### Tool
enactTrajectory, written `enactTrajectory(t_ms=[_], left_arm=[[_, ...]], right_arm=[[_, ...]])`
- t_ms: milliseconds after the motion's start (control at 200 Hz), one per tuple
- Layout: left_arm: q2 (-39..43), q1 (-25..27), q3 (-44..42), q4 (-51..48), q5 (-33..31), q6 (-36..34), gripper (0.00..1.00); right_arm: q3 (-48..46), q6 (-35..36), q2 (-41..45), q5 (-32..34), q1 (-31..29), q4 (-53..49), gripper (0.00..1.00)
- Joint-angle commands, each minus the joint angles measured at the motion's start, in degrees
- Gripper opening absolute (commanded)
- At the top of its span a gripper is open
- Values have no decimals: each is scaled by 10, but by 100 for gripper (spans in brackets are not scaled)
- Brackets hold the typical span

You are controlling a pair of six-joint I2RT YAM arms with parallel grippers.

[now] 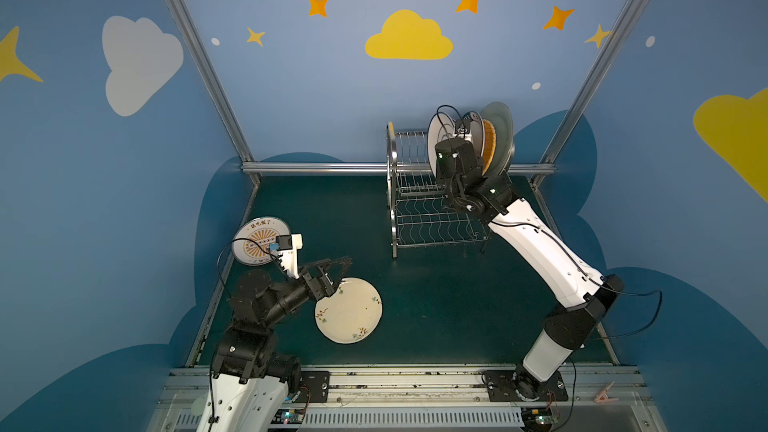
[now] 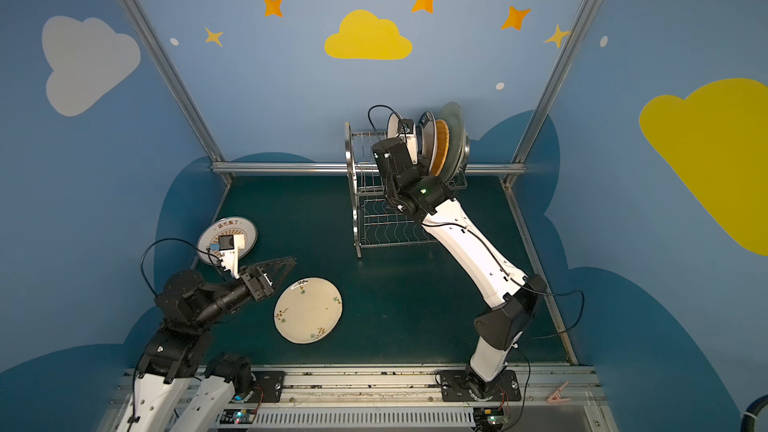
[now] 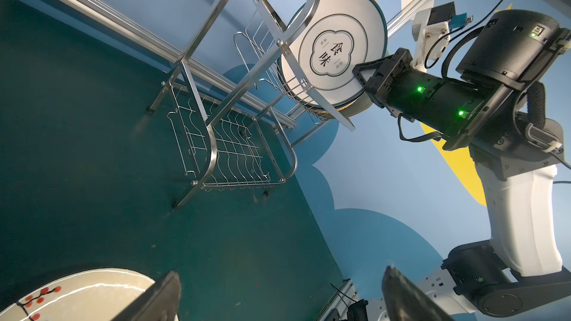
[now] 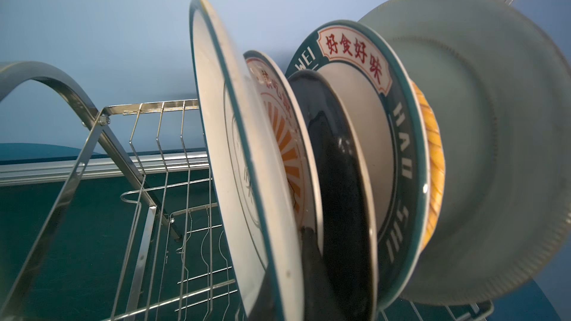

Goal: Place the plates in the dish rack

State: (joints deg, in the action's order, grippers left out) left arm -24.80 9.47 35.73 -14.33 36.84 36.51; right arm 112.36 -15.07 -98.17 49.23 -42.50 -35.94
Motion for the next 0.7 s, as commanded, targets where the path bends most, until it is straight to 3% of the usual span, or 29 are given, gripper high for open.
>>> enactTrajectory(t_ms=[0, 305, 691], left_arm=[[4, -2, -6, 17, 4, 1, 100], [4, -4, -6, 15, 3, 1, 100], [3, -4, -6, 14, 3, 2, 100]], right_arm=[[14, -17, 19, -31, -14, -29, 0], [28, -18, 5, -30, -14, -27, 0], [117, 36, -62, 27, -15, -7, 0]])
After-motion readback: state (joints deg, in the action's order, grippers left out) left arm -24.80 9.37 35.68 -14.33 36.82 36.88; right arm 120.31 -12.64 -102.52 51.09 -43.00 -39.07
